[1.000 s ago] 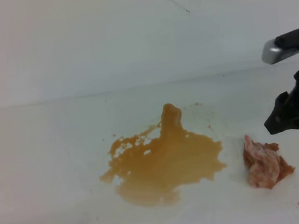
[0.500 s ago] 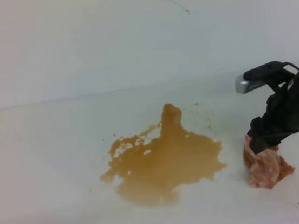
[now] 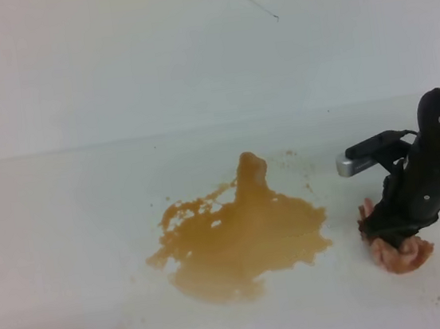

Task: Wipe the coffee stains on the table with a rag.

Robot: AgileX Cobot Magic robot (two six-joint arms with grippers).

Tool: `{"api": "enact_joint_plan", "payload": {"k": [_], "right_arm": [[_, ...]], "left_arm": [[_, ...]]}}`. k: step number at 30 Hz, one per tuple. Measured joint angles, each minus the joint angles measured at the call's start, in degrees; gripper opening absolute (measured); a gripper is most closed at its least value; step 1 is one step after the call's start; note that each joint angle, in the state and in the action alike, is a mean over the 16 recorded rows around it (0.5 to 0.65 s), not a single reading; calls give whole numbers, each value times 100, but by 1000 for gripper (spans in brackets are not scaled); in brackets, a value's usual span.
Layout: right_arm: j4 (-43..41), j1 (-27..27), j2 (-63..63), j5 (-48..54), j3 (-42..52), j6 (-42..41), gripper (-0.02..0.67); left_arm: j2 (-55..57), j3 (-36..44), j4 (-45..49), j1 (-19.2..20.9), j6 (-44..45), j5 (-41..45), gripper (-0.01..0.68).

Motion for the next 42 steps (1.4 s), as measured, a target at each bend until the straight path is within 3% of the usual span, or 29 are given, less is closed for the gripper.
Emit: {"api": "enact_joint_plan", "payload": {"k": [5,9,27,34,42], "right_arm": [[29,0,101,90,-512,7,108],[88,0,280,251,-1227,-12,55],[677,172,2702,718,-5282,-518,45],[1148,325,3387,696,-5949,-777,45],[1438,567,3604,781,-6088,-937,45]], "left_arm": [[-21,0,0,0,0,0,-3],[-42,0,0,-1,0,0,-3],[-73,14,0,-1,0,0,-3],[-73,14,0,-1,0,0,-3],[-73,14,0,-1,0,0,-3]]}}
